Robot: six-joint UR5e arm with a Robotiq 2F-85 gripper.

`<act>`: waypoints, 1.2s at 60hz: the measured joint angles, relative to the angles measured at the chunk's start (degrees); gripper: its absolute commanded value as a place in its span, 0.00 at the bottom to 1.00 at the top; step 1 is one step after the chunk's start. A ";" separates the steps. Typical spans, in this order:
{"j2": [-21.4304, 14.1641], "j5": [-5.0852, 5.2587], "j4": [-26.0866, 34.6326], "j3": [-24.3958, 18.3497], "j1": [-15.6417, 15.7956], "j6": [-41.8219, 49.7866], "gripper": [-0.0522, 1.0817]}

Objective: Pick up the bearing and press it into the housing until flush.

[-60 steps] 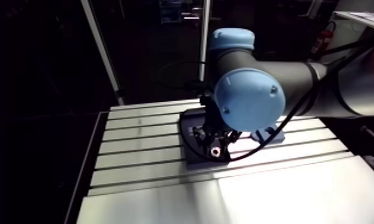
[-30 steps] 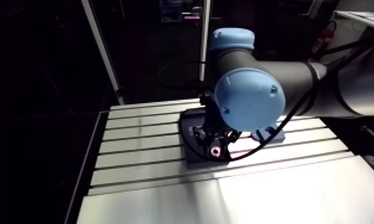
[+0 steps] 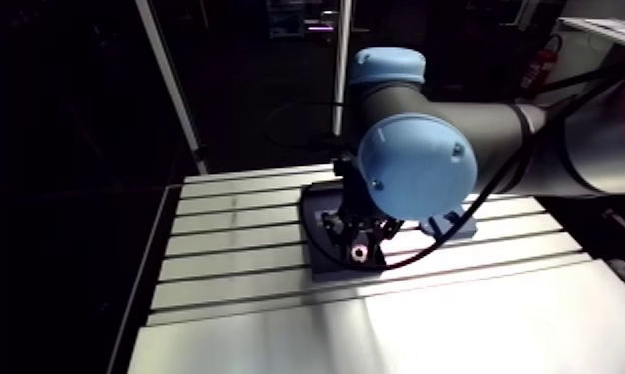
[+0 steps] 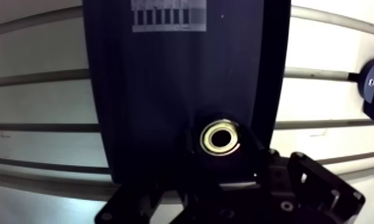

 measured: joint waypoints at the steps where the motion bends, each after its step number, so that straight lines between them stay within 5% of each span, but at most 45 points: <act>1: 0.02 0.00 0.00 0.00 0.00 0.00 0.48; 72: 0.20 0.02 -0.05 0.03 0.00 0.00 0.52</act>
